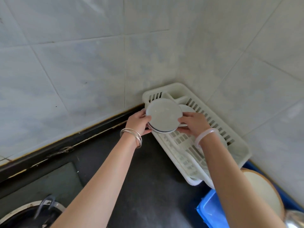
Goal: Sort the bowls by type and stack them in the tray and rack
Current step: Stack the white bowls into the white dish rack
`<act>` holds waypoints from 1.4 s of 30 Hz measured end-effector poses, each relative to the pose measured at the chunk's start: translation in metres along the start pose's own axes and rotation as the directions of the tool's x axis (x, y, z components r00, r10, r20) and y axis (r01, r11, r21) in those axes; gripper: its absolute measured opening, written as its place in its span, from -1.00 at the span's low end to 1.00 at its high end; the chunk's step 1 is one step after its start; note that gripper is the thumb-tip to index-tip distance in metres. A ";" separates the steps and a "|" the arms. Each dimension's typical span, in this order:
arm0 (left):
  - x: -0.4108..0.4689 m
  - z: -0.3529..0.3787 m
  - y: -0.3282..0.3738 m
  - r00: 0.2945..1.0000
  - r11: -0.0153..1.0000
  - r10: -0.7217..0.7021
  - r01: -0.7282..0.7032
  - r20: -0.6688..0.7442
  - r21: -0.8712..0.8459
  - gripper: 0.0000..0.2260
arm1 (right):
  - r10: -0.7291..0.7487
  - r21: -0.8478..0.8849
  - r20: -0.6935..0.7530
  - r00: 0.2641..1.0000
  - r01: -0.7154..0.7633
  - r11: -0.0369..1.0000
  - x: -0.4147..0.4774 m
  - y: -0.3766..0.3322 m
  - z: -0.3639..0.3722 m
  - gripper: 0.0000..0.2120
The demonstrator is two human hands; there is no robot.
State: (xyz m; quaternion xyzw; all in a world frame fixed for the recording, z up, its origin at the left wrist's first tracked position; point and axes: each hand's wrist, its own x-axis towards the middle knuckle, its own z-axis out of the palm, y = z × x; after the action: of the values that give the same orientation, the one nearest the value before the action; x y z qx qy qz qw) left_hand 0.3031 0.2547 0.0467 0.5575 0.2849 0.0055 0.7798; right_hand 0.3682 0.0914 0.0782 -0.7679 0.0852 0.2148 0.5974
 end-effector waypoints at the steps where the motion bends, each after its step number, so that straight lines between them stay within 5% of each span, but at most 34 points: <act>1: 0.002 0.011 0.000 0.999 0.999 -0.019 0.019 0.028 0.030 -0.65 | 0.003 0.006 -0.019 1.000 -0.003 1.000 -0.001 0.002 -0.011 -0.70; 9: 0.040 0.075 -0.012 0.973 0.913 -0.192 0.129 0.128 0.387 -0.64 | 0.148 0.170 -0.106 0.983 -0.128 0.977 0.010 0.040 -0.059 -0.66; 19: 0.085 0.101 -0.026 0.944 0.467 -0.311 0.054 0.107 0.882 -0.69 | 0.281 0.220 -0.143 0.949 -0.247 0.944 0.033 0.093 -0.062 -0.68; 30: 0.104 0.113 -0.035 0.876 0.205 -0.478 0.047 0.059 0.978 -0.67 | 0.296 0.088 -0.190 0.936 -0.284 0.955 0.032 0.116 -0.059 -0.71; 34: 0.107 0.115 -0.036 0.887 0.243 -0.454 0.031 0.085 0.970 -0.66 | 0.302 0.108 -0.204 0.931 -0.285 0.952 0.030 0.117 -0.057 -0.69; 42: 0.096 0.114 -0.037 0.934 0.632 -0.330 0.109 0.139 0.767 -0.70 | 0.380 0.187 -0.131 0.916 -0.354 0.917 0.019 0.110 -0.057 -0.90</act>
State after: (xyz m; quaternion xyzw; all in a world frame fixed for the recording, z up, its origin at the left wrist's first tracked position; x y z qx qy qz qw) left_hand 0.4237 0.1733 -0.0031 0.7842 0.2205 -0.2830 0.5063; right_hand 0.3558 0.0097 -0.0162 -0.7030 0.2938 0.2518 0.5967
